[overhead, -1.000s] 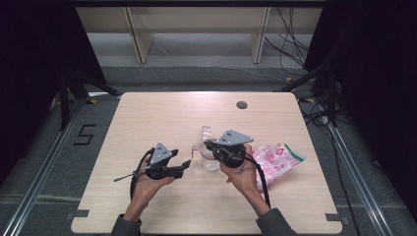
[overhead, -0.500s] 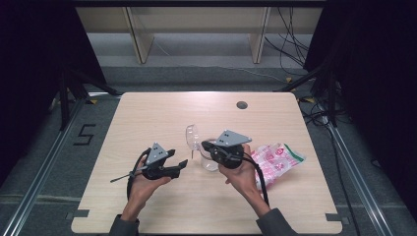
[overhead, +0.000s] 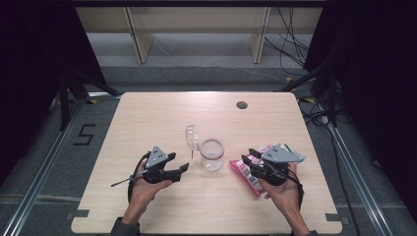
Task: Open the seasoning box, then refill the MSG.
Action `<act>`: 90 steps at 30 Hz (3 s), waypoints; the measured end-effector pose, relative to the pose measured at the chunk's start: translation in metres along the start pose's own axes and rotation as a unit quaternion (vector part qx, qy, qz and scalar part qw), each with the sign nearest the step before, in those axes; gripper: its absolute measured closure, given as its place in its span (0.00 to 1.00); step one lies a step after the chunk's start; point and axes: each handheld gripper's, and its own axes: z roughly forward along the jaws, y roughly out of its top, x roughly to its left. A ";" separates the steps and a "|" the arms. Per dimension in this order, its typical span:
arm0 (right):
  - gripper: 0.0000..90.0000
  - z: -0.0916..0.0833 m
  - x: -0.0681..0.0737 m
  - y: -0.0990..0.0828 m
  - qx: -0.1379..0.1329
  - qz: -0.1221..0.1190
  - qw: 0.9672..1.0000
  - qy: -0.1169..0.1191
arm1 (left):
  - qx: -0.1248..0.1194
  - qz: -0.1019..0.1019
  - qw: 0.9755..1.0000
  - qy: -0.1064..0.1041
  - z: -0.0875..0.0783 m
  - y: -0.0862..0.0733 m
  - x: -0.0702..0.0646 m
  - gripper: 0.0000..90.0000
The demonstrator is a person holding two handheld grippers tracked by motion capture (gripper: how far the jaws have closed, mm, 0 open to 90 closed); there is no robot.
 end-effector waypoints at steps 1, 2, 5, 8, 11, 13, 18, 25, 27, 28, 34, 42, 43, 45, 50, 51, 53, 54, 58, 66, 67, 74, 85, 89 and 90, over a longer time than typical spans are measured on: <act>0.67 -0.004 -0.006 -0.004 0.001 -0.004 1.000 -0.005 | 0.000 0.000 1.000 0.000 0.000 0.000 0.000 0.38; 0.65 -0.010 -0.008 -0.010 0.004 0.012 1.000 -0.012 | 0.002 0.003 1.000 -0.001 0.000 0.000 -0.002 0.37; 0.55 -0.019 -0.019 -0.020 0.005 0.024 0.999 -0.024 | -0.001 0.009 1.000 -0.008 0.000 0.000 -0.007 0.37; 0.51 -0.029 -0.026 -0.030 0.006 0.049 0.998 -0.036 | 0.002 0.010 1.000 -0.010 0.000 0.000 -0.010 0.36; 0.49 -0.037 -0.031 -0.038 0.009 0.072 0.996 -0.046 | 0.003 0.010 1.000 -0.017 0.002 -0.001 -0.015 0.36; 0.48 -0.040 -0.034 -0.040 0.007 0.069 0.996 -0.050 | 0.006 0.013 1.000 -0.015 0.002 -0.001 -0.016 0.35; 0.43 -0.052 -0.041 -0.052 0.008 0.096 0.993 -0.063 | 0.008 0.020 1.000 -0.022 0.002 -0.002 -0.020 0.35; 0.34 -0.064 -0.048 -0.063 0.000 0.120 0.990 -0.078 | 0.004 0.021 0.999 -0.028 0.002 -0.004 -0.020 0.34; 0.31 -0.066 -0.048 -0.067 0.003 0.115 0.989 -0.090 | 0.002 0.009 1.000 -0.029 0.001 -0.003 -0.021 0.34; 0.31 -0.068 -0.045 -0.068 0.009 0.138 0.986 -0.092 | 0.002 0.007 1.000 -0.027 0.001 -0.003 -0.021 0.34; 0.24 -0.070 -0.048 -0.074 0.021 0.150 0.984 -0.091 | 0.007 0.007 1.000 -0.024 0.000 -0.004 -0.016 0.33; 0.22 -0.073 -0.050 -0.083 0.033 0.159 0.983 -0.083 | 0.012 0.019 0.999 -0.028 0.002 -0.003 -0.024 0.32; 0.22 -0.071 -0.056 -0.085 0.019 0.154 0.985 -0.079 | 0.011 0.018 0.999 -0.028 0.003 -0.003 -0.025 0.32; 0.22 -0.071 -0.056 -0.086 0.019 0.164 0.983 -0.085 | 0.013 0.021 0.999 -0.031 0.003 -0.003 -0.024 0.32; 0.22 -0.069 -0.059 -0.089 0.026 0.157 0.984 -0.077 | 0.009 0.015 0.999 -0.027 0.003 -0.005 -0.025 0.31; 0.22 -0.069 -0.060 -0.089 0.028 0.153 0.984 -0.083 | 0.009 0.015 0.999 -0.027 0.003 -0.005 -0.025 0.31; 0.22 -0.069 -0.061 -0.089 0.037 0.159 0.984 -0.073 | 0.012 0.016 1.000 -0.022 0.003 -0.005 -0.027 0.31; 0.22 -0.069 -0.061 -0.089 0.037 0.159 0.984 -0.073 | 0.012 0.016 1.000 -0.022 0.003 -0.005 -0.027 0.31; 0.22 -0.064 -0.063 -0.091 0.022 0.172 0.982 -0.069 | 0.012 0.013 0.999 -0.033 0.004 -0.004 -0.029 0.30; 0.25 -0.052 -0.065 -0.091 0.017 0.205 0.977 -0.050 | 0.015 0.024 0.999 -0.035 0.005 -0.005 -0.029 0.30; 0.26 -0.049 -0.067 -0.091 0.011 0.201 0.979 -0.041 | 0.013 0.013 0.999 -0.032 0.005 -0.005 -0.030 0.30; 0.28 -0.033 -0.069 -0.087 0.022 0.199 0.978 -0.053 | 0.016 0.016 0.999 -0.031 0.005 -0.005 -0.029 0.29; 0.29 -0.021 -0.080 -0.087 0.030 0.208 0.975 -0.070 | 0.023 0.019 0.999 -0.031 0.007 -0.006 -0.028 0.29; 0.32 -0.015 -0.078 -0.087 0.018 0.245 0.967 -0.073 | 0.025 0.012 0.999 -0.031 0.009 -0.007 -0.028 0.29; 0.33 -0.013 -0.084 -0.088 0.013 0.215 0.974 -0.074 | 0.025 0.008 0.999 -0.030 0.009 -0.008 -0.028 0.29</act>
